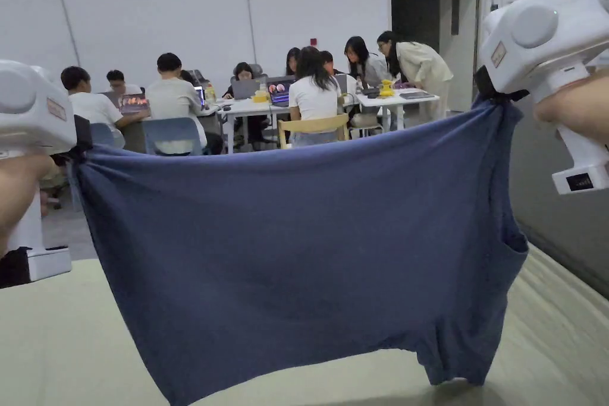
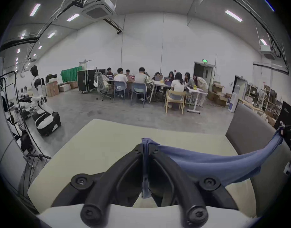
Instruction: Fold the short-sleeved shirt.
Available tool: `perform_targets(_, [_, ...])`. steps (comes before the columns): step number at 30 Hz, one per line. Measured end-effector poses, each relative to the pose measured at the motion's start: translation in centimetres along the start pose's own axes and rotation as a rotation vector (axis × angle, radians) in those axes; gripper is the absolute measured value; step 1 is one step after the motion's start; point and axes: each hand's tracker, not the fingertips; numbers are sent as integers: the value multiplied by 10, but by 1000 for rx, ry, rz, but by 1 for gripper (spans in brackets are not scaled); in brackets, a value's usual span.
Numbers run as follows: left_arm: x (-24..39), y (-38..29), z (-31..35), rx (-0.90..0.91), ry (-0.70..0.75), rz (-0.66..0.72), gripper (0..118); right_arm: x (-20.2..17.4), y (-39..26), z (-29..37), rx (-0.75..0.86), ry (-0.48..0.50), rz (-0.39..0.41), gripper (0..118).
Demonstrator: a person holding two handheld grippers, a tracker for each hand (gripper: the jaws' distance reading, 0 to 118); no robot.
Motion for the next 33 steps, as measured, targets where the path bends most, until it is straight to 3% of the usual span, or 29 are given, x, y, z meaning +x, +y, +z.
perform_targets(4, [6,-48,-37,-87,7,-23,1,-14,-60,-41,-68,34,-34,7])
perform_targets(7, [7,-102,-71,-188,-2,-2,1,-35,-126,-72,-140,44,20,7])
perform_targets(12, [13,-200,-109,-360,-17,-7,1,-55,-241,-105,-321,88,-94,7])
perform_targets(17, [13,-288,-115,-473,-43,11,1,-63,-323,-118,-403,156,-135,7])
perform_targets(23, [-1,-369,-63,-486,-28,-71,1,-48,-391,-70,-393,201,-147,7])
perform_targets(25, [-13,-387,-35,-477,-53,-85,1,-52,-413,-36,-351,167,49,7])
perform_targets(26, [-19,-394,-23,-475,-50,-83,1,-49,-425,-22,-353,196,68,7])
perform_targets(29, [-36,-407,16,-504,-71,-77,1,-34,-459,19,-387,234,-31,7])
perform_targets(33, [-48,-421,84,-522,-149,-143,1,-20,-495,70,-431,228,-52,6])
